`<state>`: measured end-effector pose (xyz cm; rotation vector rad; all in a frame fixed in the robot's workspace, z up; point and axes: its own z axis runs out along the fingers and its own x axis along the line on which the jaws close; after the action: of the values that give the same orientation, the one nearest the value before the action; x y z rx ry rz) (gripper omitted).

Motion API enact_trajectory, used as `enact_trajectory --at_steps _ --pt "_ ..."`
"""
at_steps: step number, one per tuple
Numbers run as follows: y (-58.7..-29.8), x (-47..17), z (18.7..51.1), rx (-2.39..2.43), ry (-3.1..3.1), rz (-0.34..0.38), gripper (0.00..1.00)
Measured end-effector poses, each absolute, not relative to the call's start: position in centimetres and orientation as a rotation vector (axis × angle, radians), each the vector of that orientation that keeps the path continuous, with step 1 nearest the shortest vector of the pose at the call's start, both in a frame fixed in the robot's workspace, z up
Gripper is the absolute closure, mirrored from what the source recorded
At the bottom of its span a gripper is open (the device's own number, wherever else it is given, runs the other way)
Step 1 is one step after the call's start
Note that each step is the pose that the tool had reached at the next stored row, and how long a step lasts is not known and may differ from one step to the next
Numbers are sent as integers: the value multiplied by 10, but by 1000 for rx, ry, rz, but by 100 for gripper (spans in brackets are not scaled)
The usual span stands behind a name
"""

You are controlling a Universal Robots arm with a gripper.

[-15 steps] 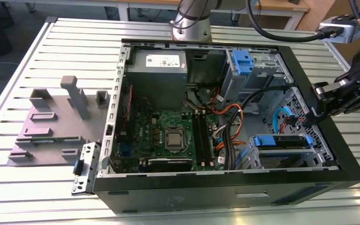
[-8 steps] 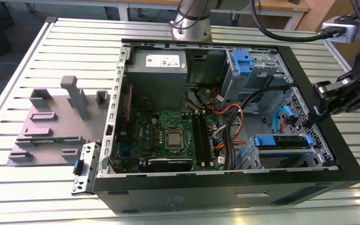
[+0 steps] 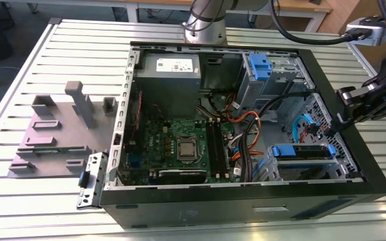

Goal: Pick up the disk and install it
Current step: 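Insert the first disk wire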

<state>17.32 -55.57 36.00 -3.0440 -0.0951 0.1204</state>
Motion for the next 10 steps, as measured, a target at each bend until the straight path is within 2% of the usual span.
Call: enact_trajectory --at_steps 10 --pt "-556 173 360 -3061 10 117 89"
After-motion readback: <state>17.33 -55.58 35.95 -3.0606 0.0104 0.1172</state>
